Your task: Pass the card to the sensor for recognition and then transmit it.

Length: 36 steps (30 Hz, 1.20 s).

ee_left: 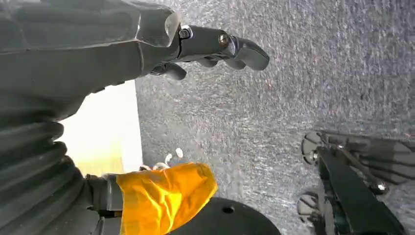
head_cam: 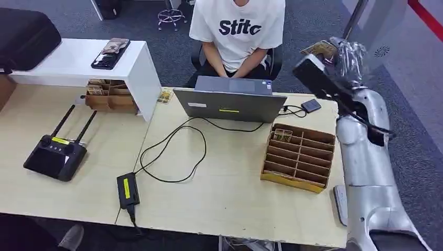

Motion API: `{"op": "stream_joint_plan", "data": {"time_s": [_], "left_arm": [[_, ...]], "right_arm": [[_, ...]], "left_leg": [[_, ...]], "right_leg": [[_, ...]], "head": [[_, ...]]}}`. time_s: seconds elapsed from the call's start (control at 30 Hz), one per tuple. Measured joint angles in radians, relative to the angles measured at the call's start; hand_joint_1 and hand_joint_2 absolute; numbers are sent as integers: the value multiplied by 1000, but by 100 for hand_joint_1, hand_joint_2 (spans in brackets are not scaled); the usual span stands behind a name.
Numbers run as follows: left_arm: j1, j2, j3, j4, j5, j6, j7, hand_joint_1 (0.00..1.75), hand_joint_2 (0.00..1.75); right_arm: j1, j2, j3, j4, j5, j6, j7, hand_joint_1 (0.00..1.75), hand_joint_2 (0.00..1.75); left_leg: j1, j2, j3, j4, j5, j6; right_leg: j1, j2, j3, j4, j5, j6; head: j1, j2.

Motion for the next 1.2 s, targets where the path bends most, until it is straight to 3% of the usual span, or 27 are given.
{"op": "stream_joint_plan", "data": {"time_s": [0.03,0.1,0.17,0.3,1.2], "left_arm": [[4,-2,5,0,0,2,0,0,175],[12,-6,12,0,3,4,1,0,175],[14,-7,17,0,3,4,1,0,175],[7,-7,27,0,3,4,1,0,175],[4,-10,32,0,3,4,1,0,175]], "right_arm": [[54,-13,-56,-39,-48,24,-44,175,175],[126,-16,-156,-102,-15,58,-100,175,175],[162,-16,-219,-148,18,73,-106,175,175],[186,-15,-270,-195,38,75,-98,175,175],[201,-15,-307,-235,41,75,-96,175,175]], "left_leg": [[0,-4,-1,0,0,0],[-2,-2,-4,0,-1,1],[-3,7,-3,0,-2,3],[-3,10,-2,0,-2,3],[-3,10,-2,0,-1,2]], "right_leg": [[0,-4,1,0,0,0],[-2,-3,-1,0,0,0],[-3,5,-3,0,1,1],[-3,8,-4,0,1,1],[-3,8,-4,1,2,1]], "head": [[1,0],[2,0],[1,0],[1,0],[2,0]]}}
